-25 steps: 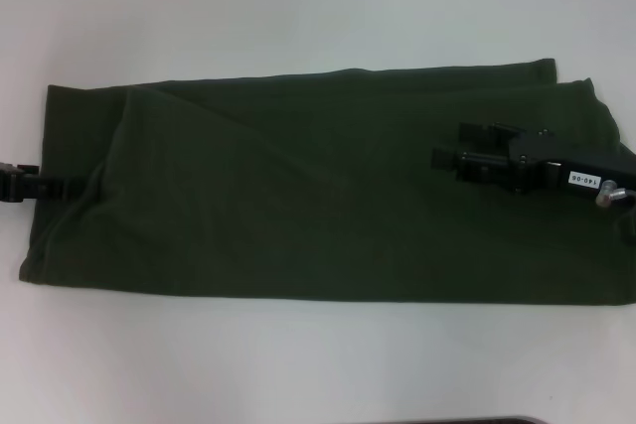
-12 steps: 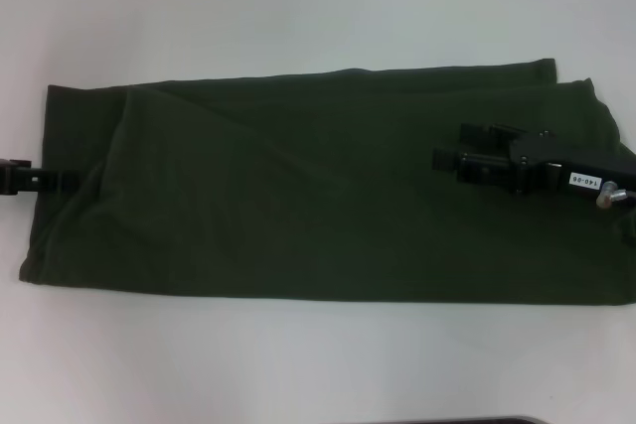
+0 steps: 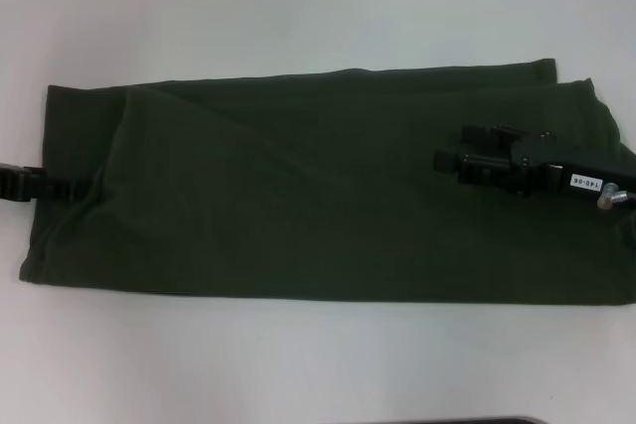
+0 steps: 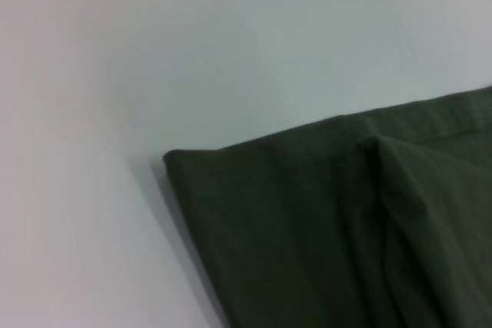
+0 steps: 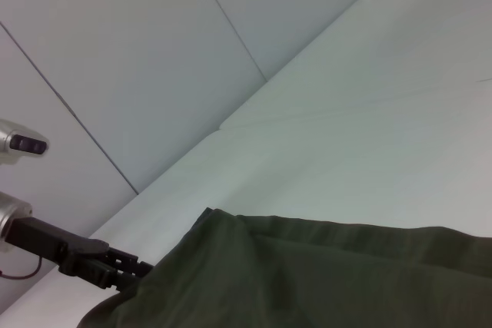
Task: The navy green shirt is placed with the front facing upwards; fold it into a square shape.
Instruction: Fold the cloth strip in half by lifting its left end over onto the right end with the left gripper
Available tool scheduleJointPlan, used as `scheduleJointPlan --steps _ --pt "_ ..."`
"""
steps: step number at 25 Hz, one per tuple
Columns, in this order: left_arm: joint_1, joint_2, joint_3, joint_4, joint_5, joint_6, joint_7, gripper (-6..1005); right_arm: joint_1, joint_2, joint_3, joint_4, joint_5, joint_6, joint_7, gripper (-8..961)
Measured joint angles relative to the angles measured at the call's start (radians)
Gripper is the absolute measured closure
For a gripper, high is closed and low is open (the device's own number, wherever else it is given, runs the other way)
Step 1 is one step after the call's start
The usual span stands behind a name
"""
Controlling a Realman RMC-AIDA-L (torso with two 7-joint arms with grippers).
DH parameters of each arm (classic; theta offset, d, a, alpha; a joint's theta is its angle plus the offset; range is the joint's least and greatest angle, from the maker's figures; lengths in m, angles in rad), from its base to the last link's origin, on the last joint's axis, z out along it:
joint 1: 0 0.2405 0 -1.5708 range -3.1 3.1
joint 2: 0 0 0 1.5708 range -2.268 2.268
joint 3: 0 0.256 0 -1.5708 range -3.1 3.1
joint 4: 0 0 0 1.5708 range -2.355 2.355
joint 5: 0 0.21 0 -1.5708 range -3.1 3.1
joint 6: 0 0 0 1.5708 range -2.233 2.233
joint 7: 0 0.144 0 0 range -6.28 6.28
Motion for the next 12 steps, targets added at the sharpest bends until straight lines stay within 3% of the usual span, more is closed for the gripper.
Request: scheduleJointPlan --steps 12 --pt "-0.022 -0.004 0.049 -0.022 -0.001 0.005 0.004 108 0.000 0.000 0.000 0.000 0.000 0.001 -0.002 42"
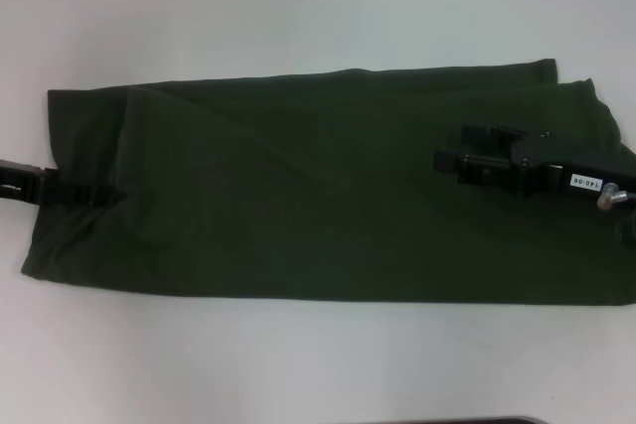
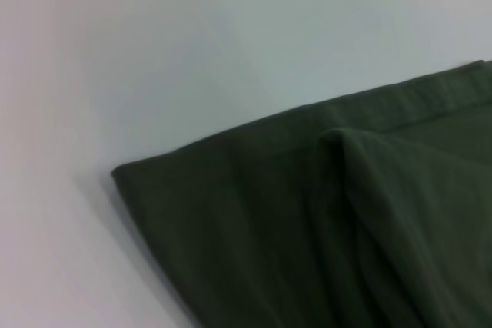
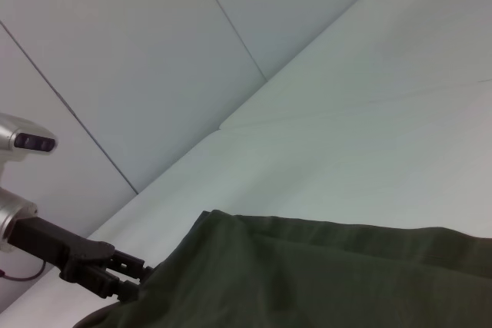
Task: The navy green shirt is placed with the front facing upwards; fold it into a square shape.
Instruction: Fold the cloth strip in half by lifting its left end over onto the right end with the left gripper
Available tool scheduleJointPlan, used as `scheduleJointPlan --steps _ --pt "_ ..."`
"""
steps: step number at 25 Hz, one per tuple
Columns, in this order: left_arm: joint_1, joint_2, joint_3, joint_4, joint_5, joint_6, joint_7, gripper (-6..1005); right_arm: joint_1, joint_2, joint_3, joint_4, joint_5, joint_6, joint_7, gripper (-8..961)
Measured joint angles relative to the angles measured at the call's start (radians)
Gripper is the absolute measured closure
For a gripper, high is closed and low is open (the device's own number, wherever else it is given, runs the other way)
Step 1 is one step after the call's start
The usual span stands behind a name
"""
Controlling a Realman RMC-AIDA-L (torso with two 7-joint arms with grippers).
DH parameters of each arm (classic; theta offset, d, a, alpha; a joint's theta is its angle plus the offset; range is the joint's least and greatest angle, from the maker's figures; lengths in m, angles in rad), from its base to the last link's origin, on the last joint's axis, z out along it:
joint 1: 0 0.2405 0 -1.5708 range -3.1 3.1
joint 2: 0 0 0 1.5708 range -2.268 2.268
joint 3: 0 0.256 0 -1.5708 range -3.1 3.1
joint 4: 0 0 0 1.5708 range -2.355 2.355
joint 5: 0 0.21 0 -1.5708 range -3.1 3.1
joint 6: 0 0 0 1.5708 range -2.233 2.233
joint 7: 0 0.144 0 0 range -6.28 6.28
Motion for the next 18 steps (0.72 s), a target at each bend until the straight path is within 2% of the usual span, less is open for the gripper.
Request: scheduleJointPlan --steps 18 --pt "-0.010 -0.007 0.004 0.005 -0.003 0.027 0.004 141 0.000 0.000 0.000 0.000 0.000 0.008 0.001 42"
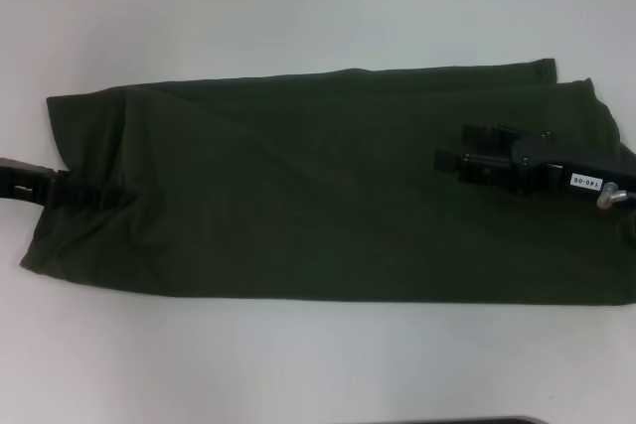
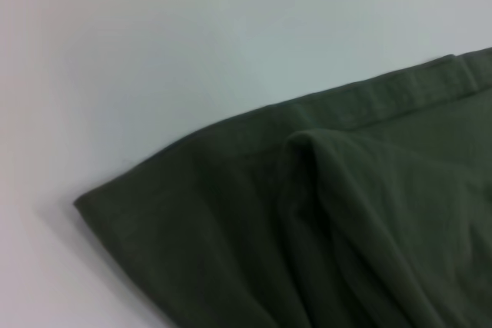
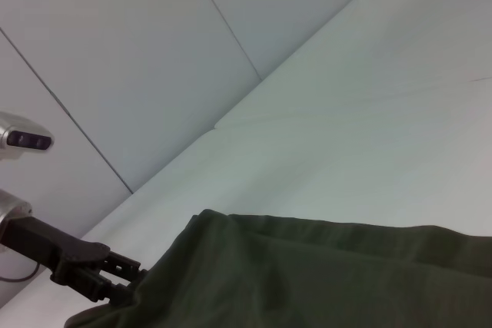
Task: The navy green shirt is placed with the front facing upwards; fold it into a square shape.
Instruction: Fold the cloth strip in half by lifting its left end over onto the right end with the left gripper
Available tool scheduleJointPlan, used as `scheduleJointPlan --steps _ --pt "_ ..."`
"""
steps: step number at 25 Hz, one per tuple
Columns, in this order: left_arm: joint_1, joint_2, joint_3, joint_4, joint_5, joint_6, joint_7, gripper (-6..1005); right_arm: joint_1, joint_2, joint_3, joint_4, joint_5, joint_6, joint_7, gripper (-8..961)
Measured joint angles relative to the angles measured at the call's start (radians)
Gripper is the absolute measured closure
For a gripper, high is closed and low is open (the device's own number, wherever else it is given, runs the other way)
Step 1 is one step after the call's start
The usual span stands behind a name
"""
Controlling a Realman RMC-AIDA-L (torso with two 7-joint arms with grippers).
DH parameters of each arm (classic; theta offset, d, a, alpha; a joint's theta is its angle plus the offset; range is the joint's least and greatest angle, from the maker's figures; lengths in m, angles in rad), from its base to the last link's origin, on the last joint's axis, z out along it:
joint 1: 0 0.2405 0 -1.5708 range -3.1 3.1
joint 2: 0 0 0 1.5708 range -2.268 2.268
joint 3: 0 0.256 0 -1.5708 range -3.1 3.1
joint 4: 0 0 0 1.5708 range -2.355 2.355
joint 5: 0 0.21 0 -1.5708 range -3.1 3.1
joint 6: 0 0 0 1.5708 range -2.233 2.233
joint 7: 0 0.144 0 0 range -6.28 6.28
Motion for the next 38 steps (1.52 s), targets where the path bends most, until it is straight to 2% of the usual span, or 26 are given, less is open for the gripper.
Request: scheduleJointPlan --steps 6,12,23,31,38 --pt "-0.003 -0.001 -0.006 0.000 0.000 -0.002 0.002 163 0.000 0.000 0.000 0.000 0.000 0.000 0.001 42" --pt "-0.004 0.008 -0.015 -0.007 -0.007 -0.001 0.001 377 0.000 -0.001 0.000 0.000 0.000 0.000 0.000 42" --pt "-0.004 0.005 -0.012 -0.007 -0.004 0.000 0.003 616 -0.002 -0.002 0.000 0.000 0.000 -0.005 0.000 41" --pt "-0.006 0.004 -0.007 -0.007 -0.004 0.009 0.004 981 -0.002 -0.002 0.000 0.000 0.000 -0.006 0.000 41" --pt "-0.007 0.005 -0.020 0.004 -0.029 0.023 0.002 978 -0.003 -0.003 0.000 0.000 0.000 -0.004 -0.002 42"
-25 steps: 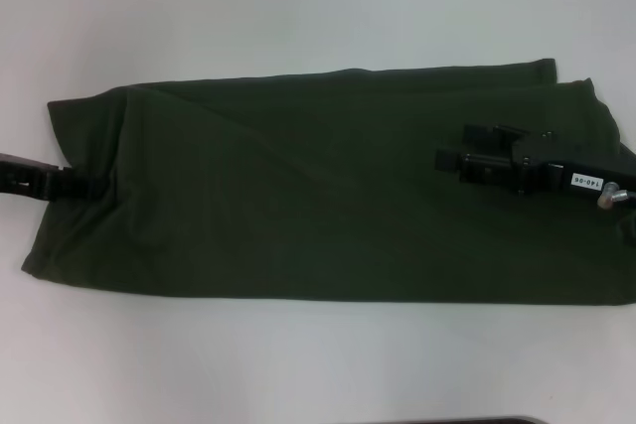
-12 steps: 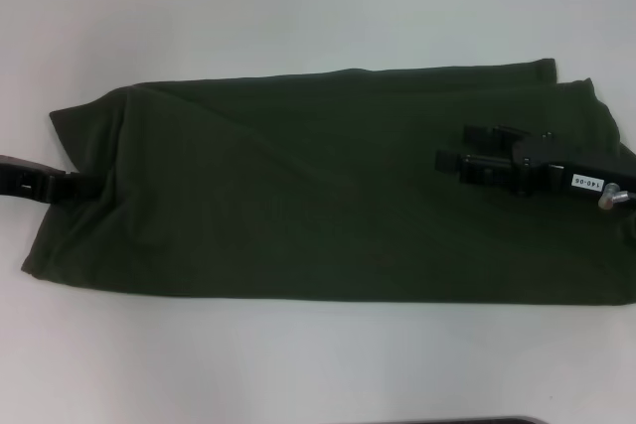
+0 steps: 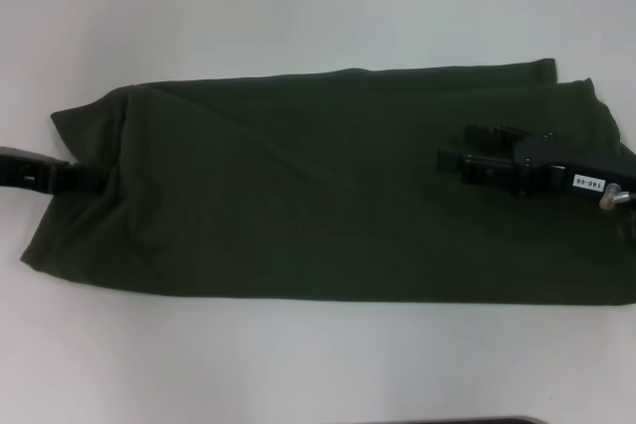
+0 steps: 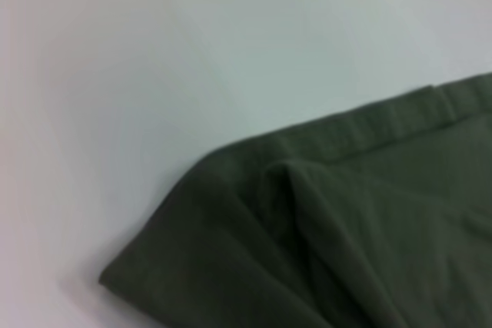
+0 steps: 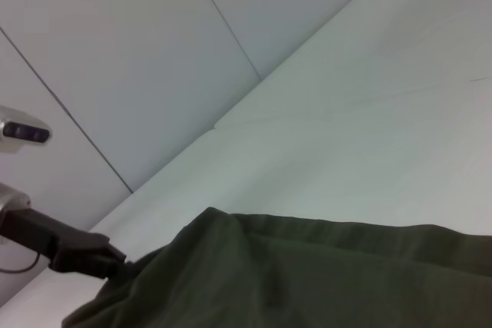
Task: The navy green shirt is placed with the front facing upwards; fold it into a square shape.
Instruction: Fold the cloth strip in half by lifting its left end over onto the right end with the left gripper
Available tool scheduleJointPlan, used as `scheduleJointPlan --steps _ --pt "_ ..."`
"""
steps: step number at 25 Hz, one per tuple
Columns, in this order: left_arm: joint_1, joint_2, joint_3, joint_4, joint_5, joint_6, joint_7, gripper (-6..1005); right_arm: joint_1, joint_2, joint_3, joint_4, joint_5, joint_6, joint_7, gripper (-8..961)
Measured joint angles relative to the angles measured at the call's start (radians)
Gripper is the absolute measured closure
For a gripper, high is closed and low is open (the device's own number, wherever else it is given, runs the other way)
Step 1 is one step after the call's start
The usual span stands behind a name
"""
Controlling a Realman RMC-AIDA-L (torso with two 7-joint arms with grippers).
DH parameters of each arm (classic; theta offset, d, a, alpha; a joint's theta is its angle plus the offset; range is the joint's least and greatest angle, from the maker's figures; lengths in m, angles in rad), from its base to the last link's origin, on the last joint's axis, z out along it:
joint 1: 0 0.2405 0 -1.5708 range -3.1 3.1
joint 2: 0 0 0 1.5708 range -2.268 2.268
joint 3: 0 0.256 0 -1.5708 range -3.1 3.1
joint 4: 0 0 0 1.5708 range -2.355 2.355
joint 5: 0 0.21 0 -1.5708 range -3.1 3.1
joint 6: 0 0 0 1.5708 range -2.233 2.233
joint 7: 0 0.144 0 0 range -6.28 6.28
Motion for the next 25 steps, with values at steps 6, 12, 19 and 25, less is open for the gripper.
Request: scheduleJointPlan --steps 6,12,19,25 --pt "0.000 -0.004 -0.032 0.033 -0.023 0.034 -0.001 975 0.000 0.001 0.000 0.000 -0.002 0.001 -0.001 42" --pt "0.000 -0.018 -0.043 0.073 -0.032 0.075 -0.003 973 0.002 0.005 -0.030 0.006 -0.007 0.011 -0.004 42" --pt "0.004 -0.019 -0.048 0.107 -0.100 0.154 0.000 970 0.011 0.007 -0.089 0.013 -0.008 0.022 -0.003 50" --pt "-0.002 -0.031 -0.047 0.116 -0.111 0.183 0.000 967 0.031 0.010 -0.116 0.042 -0.007 0.045 -0.006 56"
